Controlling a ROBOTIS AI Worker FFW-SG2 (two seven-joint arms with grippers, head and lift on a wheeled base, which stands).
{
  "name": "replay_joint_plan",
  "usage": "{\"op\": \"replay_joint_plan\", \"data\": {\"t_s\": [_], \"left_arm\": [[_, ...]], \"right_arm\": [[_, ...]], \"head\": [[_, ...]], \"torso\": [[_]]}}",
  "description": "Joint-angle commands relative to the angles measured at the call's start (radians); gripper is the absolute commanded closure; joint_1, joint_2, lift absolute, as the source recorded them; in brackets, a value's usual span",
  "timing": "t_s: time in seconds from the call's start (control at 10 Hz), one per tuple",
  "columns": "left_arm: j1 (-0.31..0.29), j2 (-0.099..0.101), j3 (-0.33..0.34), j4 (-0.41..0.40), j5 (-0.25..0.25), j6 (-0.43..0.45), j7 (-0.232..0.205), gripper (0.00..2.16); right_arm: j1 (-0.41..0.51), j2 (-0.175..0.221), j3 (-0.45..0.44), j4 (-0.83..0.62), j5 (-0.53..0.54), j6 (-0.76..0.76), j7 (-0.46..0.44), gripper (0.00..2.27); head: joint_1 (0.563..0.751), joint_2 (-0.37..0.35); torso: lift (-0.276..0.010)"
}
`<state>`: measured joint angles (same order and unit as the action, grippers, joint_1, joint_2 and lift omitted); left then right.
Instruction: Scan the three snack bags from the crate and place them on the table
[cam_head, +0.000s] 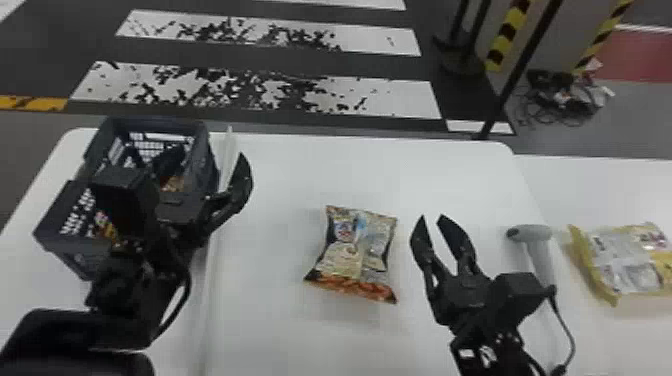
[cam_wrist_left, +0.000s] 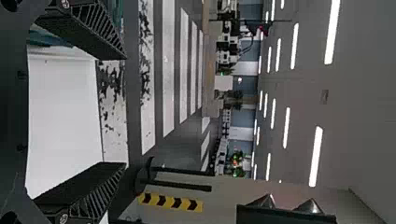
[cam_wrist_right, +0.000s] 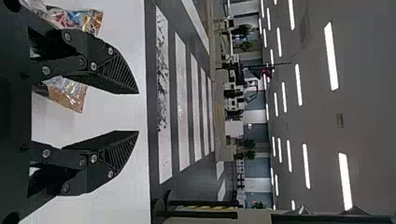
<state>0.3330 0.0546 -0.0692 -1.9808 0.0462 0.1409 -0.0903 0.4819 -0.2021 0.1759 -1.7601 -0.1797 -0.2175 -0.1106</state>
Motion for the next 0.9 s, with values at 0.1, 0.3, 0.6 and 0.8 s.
{"op": "replay_joint_plan", "data": {"t_s": [0.1,0.3,0.6,0.8], "left_arm": [[0.060,0.017,0.055,0.014,0.000,-0.111,0.001,0.08],[0.089,0.019,0.071,0.042,0.000,-0.166,0.001,0.08],[0.113,0.017,0.072,0.074,0.003,-0.203,0.000,0.08],[0.118,0.016,0.072,0.080,0.001,-0.206,0.000,0.08]], "right_arm": [[-0.026,0.000,0.028,-0.021,0.039,0.183,0.026,2.08],[-0.051,0.001,0.050,-0.021,0.045,0.251,0.080,2.13],[-0.120,0.003,0.071,0.027,0.052,0.330,0.143,2.13],[-0.160,0.004,0.091,0.065,0.052,0.379,0.187,2.13]], "head": [[0.695,-0.007],[0.695,0.054],[0.695,0.100],[0.695,0.120]], "torso": [[-0.062],[-0.062],[-0.062],[-0.062]]}}
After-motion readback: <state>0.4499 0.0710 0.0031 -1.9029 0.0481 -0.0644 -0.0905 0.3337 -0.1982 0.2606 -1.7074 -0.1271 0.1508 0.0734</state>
